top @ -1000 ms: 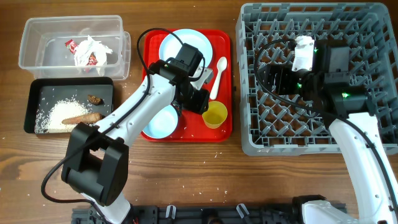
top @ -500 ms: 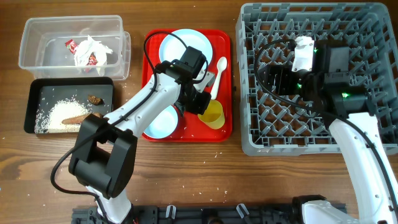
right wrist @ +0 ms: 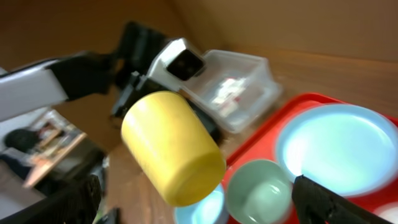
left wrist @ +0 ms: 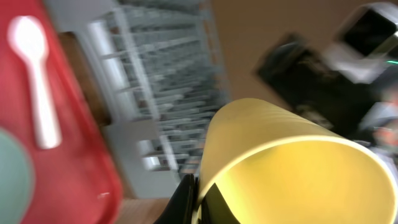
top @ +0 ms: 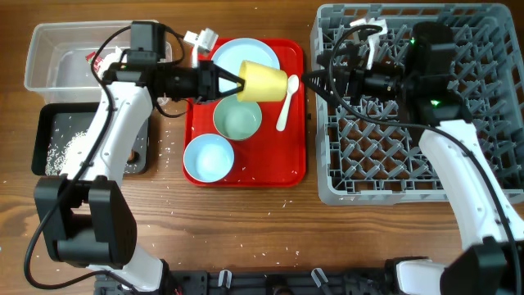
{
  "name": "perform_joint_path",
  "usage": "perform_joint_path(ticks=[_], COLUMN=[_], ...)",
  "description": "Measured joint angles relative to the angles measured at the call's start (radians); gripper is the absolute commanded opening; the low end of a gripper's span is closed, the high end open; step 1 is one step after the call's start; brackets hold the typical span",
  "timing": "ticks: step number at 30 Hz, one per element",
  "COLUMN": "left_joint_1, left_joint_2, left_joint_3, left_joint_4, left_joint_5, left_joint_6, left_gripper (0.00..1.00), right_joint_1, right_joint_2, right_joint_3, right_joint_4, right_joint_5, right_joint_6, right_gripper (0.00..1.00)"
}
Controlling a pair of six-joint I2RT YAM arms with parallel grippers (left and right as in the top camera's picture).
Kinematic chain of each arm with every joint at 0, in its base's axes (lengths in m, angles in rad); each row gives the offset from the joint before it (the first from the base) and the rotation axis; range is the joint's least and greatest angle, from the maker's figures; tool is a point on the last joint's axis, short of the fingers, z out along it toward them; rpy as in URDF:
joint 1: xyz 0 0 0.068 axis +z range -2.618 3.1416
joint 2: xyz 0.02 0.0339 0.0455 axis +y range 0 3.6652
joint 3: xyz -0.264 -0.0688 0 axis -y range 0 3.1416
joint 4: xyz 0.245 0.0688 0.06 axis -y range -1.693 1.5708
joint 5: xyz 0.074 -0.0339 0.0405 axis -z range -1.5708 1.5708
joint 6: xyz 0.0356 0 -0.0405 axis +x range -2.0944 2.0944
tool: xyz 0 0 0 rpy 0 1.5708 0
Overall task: Sort waste into correct bins and load items into the dishwasher rack
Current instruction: 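Hand the yellow cup from the left gripper to the right gripper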
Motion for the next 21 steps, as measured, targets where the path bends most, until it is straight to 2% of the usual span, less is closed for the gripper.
perform_joint_path(ticks=[3, 7, 13, 18, 21], left_joint_1=[0.011, 0.011, 0.011, 0.011, 0.011], left_joint_2=[0.0, 0.0, 0.0, 0.0, 0.0], left_joint_3=[0.0, 0.0, 0.0, 0.0, 0.0], left_joint_4=[0.001, 0.0, 0.0, 0.0, 0.0], left_joint_5=[0.12, 0.186, 0.237, 0.239, 0.248], left_joint_6=[-0.012, -0.019, -0.022, -0.022, -0.021], left_gripper=[0.04, 0.04, 0.04, 0.04, 0.04], right_joint_1=[0.005, 0.074, 0.179, 0.189, 0.189], right_joint_2=[0.068, 0.118, 0.125, 0.126, 0.126], right_joint_3=[0.002, 0.002, 0.002, 0.002, 0.002], right_joint_4=[0.172, 0.245, 0.289, 0.319, 0.361], right_joint_5=[-0.133, -0.185, -0.184, -0.183, -0.18], right_joint_6=[0.077, 0.118, 0.13, 0.132, 0.147], right_gripper=[1.0, 0.99, 0.82, 0.76, 0.63])
